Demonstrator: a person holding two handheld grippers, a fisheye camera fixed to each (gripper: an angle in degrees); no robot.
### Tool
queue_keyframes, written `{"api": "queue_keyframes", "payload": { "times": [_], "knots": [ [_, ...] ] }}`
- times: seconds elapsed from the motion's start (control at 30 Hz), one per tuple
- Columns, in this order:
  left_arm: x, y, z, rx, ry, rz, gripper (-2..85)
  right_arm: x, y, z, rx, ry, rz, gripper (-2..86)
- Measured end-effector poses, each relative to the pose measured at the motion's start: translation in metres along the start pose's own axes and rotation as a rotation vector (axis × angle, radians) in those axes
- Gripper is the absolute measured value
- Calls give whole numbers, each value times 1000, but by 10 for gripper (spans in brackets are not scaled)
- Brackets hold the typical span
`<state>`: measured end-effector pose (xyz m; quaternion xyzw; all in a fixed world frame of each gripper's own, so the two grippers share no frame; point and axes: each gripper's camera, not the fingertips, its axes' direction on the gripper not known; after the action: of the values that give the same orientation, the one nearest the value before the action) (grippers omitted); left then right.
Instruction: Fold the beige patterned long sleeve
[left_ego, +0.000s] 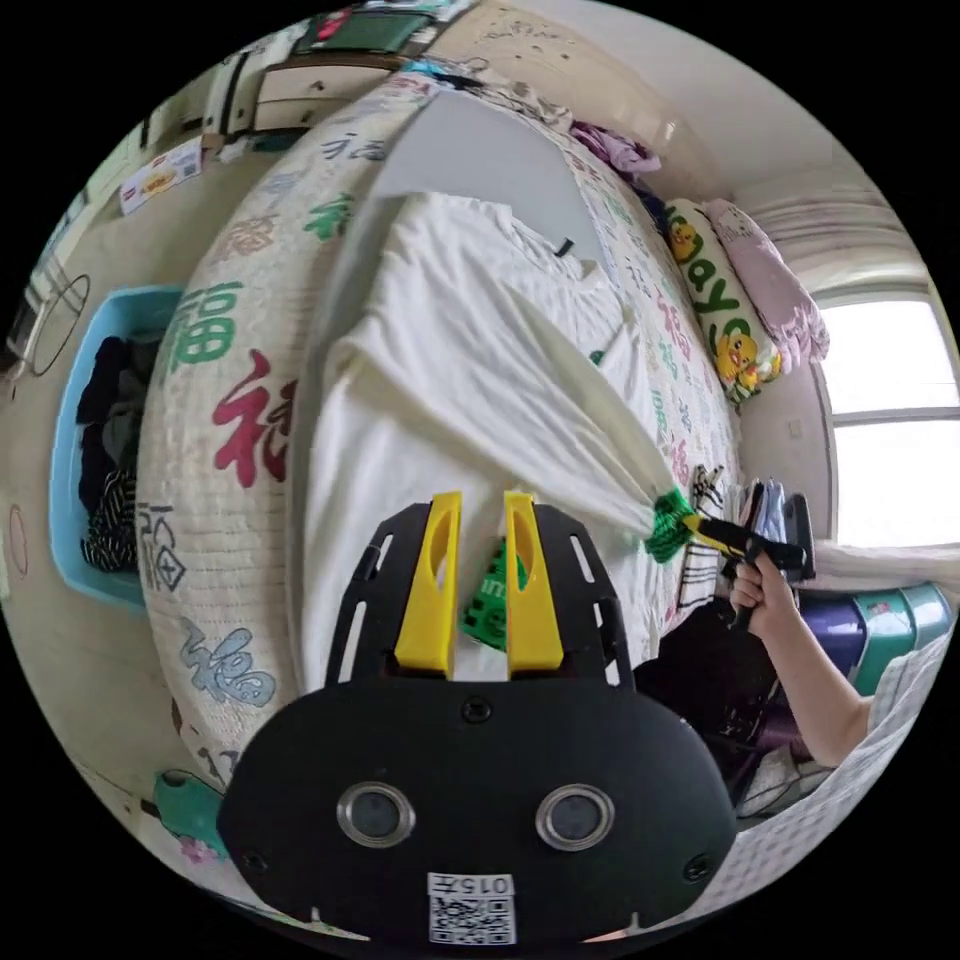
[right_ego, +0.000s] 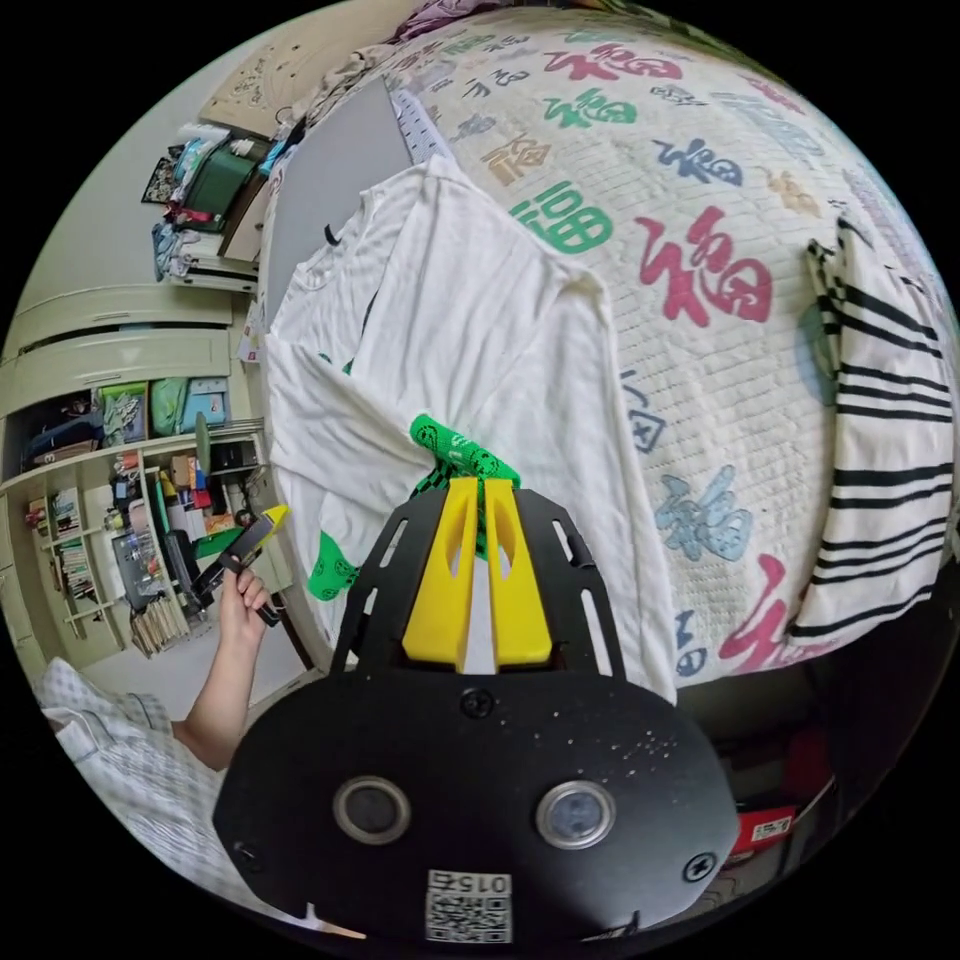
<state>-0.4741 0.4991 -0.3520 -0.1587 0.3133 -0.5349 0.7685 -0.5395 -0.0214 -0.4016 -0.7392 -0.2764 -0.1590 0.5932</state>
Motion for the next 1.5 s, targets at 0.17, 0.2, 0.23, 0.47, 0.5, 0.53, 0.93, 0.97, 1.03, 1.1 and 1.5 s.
{"api": "queue_keyframes", "payload": {
  "times": [0.17, 0.2, 0.23, 0.47, 0.5, 0.53, 0.93, 0.97, 1.03, 1.1, 1.5],
  "knots": [
    [-74, -37, -26, 87, 188, -190, 72, -21, -25, -39, -34, 95, -15, 0],
    [-90, -46, -27, 107, 247, -237, 73, -24, -28, -41, -42, 107, -18, 0],
    [-97, -50, -27, 121, 277, -260, 74, -32, -36, -45, -59, 137, -30, -1],
    [-180, -73, -48, 317, 473, -578, 78, -68, -80, -79, -119, 211, -5, 3],
    [-190, -72, -52, 335, 481, -620, 61, -70, -84, -82, -124, 215, 0, 3],
    [-195, -72, -54, 343, 485, -642, 53, -74, -90, -87, -137, 225, 12, 5],
    [-258, -85, -95, 317, 580, -723, 3, -220, -264, -144, -153, 328, -224, 42],
    [-263, -86, -98, 312, 589, -723, 3, -259, -292, -137, -147, 270, -330, 51],
    [-269, -89, -103, 301, 591, -715, 2, -319, -330, -118, -157, 182, -475, 71],
    [-274, -94, -108, 286, 582, -699, 2, -375, -362, -94, -192, 96, -598, 94],
    [-289, -90, -112, 316, 628, -696, 0, -492, -472, -23, -347, 195, -645, 3]
  ]
}}
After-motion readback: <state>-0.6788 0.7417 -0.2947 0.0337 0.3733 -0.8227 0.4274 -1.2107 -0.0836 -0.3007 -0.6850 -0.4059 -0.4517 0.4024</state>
